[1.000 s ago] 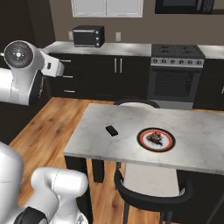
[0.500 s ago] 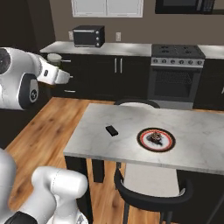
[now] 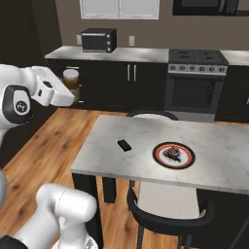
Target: Take the cinnamon bottle from the cabinet and place it on the dining table, next to the plate with the cupcake. Then take the chocolate from the dining counter and place it on the cupcake plate.
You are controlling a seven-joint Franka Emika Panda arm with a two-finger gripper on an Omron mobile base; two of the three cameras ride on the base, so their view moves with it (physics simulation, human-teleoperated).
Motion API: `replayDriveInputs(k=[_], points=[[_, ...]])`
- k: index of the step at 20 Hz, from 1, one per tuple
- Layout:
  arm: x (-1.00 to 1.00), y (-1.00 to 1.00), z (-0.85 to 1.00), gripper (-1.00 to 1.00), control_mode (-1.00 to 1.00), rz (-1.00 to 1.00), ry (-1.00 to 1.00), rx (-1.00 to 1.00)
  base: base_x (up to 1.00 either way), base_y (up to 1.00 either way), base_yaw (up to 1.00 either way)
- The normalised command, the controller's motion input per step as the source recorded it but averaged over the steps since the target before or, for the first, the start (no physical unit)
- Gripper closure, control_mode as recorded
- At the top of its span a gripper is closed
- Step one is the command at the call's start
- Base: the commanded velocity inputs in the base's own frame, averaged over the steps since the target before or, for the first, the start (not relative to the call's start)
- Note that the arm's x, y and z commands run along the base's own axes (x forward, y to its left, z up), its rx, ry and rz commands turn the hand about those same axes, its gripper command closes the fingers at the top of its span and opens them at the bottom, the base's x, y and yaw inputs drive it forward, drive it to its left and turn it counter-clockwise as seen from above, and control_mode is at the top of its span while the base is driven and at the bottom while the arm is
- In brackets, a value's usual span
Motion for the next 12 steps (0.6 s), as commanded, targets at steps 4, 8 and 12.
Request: replayDriveInputs(k=[4, 8, 12], points=[[0.00, -0.32, -0.10, 1.00, -1.00, -0.37, 0.09, 0.02, 0.00, 0.00, 0.00], [-0.06, -0.22, -0.02, 1.00, -1.00, -0.10, 0.03, 0.07, 0.00, 0.00, 0.00], [0.05, -0.17, -0.01, 1.00, -1.00, -0.12, 0.04, 0.06, 0.00, 0.00, 0.00]])
